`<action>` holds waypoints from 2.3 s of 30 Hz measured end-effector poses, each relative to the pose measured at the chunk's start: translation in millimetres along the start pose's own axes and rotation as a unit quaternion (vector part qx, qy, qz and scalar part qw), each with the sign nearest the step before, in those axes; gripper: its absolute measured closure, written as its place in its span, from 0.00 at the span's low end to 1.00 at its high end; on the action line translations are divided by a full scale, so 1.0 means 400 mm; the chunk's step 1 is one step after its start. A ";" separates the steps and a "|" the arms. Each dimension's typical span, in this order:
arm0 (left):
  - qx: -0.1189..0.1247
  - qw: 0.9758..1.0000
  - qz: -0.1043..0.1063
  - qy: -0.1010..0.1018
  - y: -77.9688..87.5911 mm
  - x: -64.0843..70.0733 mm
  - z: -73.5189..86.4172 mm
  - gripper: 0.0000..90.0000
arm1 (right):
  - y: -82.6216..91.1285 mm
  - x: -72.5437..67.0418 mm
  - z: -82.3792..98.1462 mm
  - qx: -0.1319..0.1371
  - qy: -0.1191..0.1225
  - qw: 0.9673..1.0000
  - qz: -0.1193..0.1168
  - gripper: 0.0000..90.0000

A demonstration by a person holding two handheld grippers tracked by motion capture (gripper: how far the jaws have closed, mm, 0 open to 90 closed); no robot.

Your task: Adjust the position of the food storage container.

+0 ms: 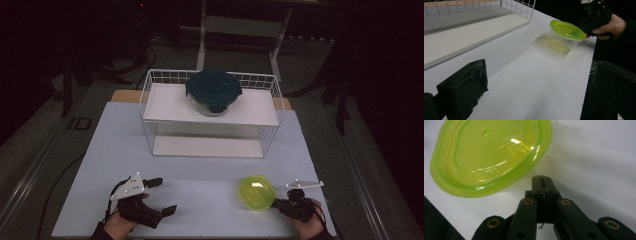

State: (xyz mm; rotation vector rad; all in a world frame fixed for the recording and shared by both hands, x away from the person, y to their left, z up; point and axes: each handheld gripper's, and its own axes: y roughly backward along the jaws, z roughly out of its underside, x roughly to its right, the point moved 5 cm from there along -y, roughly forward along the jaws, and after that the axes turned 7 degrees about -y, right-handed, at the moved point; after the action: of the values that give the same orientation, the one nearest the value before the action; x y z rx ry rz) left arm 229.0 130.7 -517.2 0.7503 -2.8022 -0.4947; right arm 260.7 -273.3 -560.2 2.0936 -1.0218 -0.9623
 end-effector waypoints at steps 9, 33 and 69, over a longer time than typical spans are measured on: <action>0.001 1.000 -0.001 -0.002 0.002 -0.001 0.000 0.00 | -0.038 -0.050 -0.022 -0.017 0.018 0.999 -0.022 1.00; -0.001 1.000 -0.001 -0.003 0.004 -0.002 0.001 0.00 | -0.122 -0.183 -0.059 -0.044 0.066 0.994 -0.074 1.00; 0.001 1.000 0.002 -0.003 0.007 -0.001 0.001 0.00 | -0.192 -0.192 -0.164 -0.023 0.058 0.997 -0.049 1.00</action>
State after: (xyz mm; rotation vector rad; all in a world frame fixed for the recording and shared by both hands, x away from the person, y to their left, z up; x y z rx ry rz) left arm 227.9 133.3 -516.6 0.7452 -2.8089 -0.4935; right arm 309.9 -156.3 -556.7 2.1507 -0.8385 -0.8898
